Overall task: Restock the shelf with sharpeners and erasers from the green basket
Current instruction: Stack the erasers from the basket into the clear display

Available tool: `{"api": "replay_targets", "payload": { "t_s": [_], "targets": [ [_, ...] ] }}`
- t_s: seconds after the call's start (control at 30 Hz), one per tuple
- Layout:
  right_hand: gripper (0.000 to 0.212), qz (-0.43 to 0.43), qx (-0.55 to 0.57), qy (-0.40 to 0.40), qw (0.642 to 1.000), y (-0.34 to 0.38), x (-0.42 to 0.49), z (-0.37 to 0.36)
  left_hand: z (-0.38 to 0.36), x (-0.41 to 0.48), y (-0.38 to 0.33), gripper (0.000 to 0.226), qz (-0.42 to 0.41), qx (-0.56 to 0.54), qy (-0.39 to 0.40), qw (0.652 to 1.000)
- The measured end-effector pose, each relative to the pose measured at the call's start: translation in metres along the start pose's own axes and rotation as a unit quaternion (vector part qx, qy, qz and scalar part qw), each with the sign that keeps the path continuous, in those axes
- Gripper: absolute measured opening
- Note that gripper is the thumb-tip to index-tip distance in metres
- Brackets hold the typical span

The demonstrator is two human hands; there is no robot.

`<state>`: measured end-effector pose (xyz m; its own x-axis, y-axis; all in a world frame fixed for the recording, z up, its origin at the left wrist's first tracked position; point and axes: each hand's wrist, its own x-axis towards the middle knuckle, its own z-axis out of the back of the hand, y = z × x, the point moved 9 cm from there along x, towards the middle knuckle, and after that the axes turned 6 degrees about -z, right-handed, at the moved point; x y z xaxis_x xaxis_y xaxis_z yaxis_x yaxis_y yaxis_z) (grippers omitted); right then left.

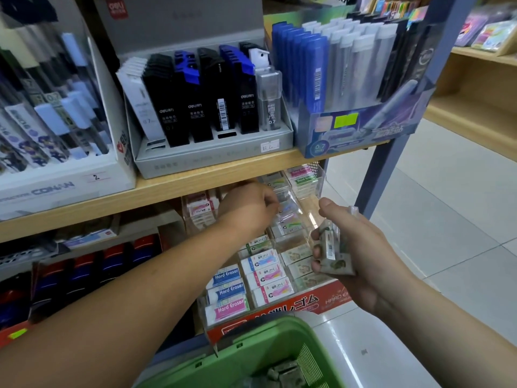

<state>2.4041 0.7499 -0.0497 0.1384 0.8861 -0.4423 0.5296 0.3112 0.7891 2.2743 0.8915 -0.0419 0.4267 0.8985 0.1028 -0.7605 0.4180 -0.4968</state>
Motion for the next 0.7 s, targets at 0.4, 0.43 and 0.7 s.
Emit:
{"api": "replay_targets", "payload": {
  "t_s": [0.4, 0.43, 0.7],
  "targets": [
    [0.023, -0.005, -0.014, -0.004, 1.0, -0.001, -0.008, -0.001, -0.001, -0.007, -0.006, 0.02, -0.02, 0.035, 0.042, 0.998],
    [0.024, -0.004, -0.014, -0.002, 1.0, -0.001, -0.008, 0.0, -0.001, -0.007, -0.006, 0.019, -0.017, 0.032, 0.047, 0.998],
    [0.039, -0.031, -0.024, 0.033, 0.999, -0.006, -0.008, -0.007, 0.001, -0.008, -0.007, 0.018, -0.008, 0.054, 0.074, 0.996]
  ]
}}
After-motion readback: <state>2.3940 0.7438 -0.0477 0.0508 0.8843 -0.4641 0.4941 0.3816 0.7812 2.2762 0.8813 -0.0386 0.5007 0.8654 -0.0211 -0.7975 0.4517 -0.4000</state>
